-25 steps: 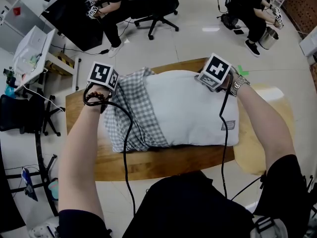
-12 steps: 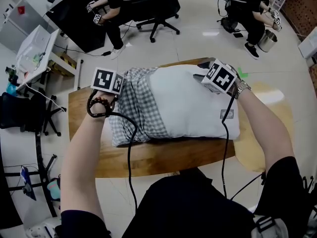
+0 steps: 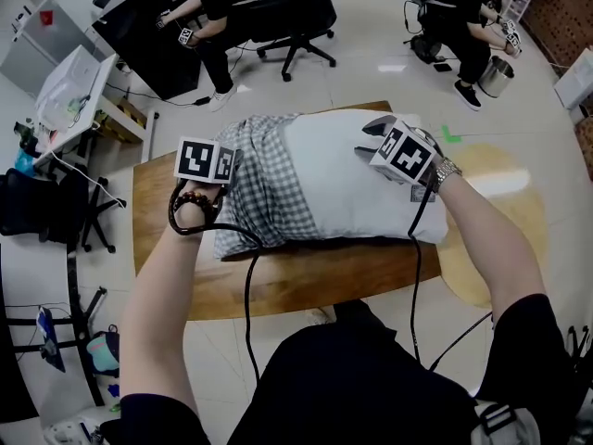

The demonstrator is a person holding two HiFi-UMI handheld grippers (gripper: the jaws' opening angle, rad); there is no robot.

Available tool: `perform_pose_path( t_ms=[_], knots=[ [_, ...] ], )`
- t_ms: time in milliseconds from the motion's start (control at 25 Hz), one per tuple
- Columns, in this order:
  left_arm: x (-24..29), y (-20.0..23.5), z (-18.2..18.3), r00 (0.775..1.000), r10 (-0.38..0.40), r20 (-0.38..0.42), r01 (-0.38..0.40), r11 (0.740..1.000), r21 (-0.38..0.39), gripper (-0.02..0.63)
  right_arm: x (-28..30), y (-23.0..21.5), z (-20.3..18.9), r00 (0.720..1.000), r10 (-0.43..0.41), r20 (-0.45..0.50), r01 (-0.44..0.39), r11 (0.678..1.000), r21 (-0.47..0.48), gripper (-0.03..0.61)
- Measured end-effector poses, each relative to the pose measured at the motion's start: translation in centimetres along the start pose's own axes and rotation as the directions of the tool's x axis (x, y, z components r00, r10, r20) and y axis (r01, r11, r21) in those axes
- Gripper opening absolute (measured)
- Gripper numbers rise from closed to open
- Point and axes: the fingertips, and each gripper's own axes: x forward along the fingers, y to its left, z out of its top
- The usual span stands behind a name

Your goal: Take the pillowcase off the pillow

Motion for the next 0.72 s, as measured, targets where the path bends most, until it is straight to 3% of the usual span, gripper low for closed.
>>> perform_pose_path(
  t_ms=[720],
  knots=[
    [-3.7,-5.9,-9.4,0.986,-0.022,0.167,0.037,0.995,-0.090,0.092,-0.1,12.6,0.8,1.000,0.013,0.014,-0.012,0.995,-0.096,0.215]
  ],
)
